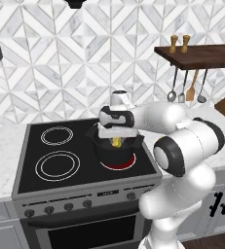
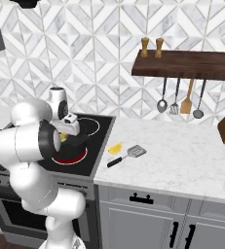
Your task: Put the lemon wedge and lemon wedge in the pot. Retrieve the spatula and lightly stir the vegetables in the pot.
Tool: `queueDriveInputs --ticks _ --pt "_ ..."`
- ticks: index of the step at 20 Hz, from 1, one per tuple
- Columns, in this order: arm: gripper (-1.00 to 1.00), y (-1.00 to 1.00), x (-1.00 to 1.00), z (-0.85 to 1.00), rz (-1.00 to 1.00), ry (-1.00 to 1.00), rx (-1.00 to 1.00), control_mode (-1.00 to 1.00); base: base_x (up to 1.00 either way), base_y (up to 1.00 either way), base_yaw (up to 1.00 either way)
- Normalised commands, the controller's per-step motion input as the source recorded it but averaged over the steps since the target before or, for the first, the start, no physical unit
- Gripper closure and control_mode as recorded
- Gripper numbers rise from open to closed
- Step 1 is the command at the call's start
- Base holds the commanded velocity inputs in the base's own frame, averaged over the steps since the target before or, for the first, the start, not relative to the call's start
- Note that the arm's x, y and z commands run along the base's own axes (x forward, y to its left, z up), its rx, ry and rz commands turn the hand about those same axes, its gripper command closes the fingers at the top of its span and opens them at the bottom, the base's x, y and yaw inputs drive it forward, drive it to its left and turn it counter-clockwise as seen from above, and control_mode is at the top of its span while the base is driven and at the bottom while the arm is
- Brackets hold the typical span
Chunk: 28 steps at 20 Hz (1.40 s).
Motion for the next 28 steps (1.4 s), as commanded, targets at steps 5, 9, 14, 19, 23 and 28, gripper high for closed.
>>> queueDriveInputs --ticks 5,9,14,19,23,28 --pt "1.00 0.03 0.19 -0.35 0.00 0.10 -0.01 -1.00 0.00 0.00 0.00" --pt "1.00 0.01 0.10 -0.17 0.00 0.07 0.00 -1.00 0.00 0.00 0.00" --pt "-1.00 0.04 0.04 -0.02 0.00 0.04 0.00 -1.00 0.00 0.00 0.00" --pt "-1.00 0.00 0.00 0.20 0.01 0.00 0.02 -1.00 0.00 0.00 0.00" --pt "-1.00 -0.11 0.00 0.58 0.01 0.00 0.04 -1.00 0.00 0.00 0.00" --pt "-1.00 -0.78 0.00 0.95 -0.01 -0.01 0.05 -1.00 0.00 0.00 0.00"
